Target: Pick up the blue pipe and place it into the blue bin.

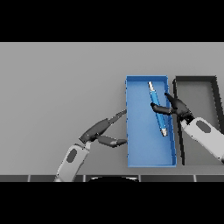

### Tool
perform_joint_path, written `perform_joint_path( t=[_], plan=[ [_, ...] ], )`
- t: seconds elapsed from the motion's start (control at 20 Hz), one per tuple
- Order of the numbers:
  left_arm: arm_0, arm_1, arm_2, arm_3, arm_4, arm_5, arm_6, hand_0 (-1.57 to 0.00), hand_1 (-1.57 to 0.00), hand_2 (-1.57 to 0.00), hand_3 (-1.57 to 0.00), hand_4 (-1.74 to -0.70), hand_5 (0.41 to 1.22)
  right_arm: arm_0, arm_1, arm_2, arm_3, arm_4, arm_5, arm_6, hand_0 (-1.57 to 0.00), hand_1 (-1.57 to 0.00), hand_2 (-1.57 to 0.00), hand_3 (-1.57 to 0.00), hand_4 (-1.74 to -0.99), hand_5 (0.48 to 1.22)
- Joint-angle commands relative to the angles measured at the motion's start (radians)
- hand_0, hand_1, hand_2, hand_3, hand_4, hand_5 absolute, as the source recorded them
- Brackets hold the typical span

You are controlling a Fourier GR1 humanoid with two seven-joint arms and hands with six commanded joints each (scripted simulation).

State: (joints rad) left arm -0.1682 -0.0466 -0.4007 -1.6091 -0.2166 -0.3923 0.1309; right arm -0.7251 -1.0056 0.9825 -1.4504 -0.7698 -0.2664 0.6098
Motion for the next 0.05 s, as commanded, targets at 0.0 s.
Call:
perform_joint_path(
  t=[0.0],
  plan=[
    [0.001,-0.006,-0.005,-0.003,0.001,0.001,-0.001,0.0,0.0,0.0,0.0,-0.88,0.431,0.005,-0.007,-0.003,-0.004,-0.005,0.001,-0.003,-0.01,-0.01,-0.01,0.0,-1.022,0.643]
  ],
)
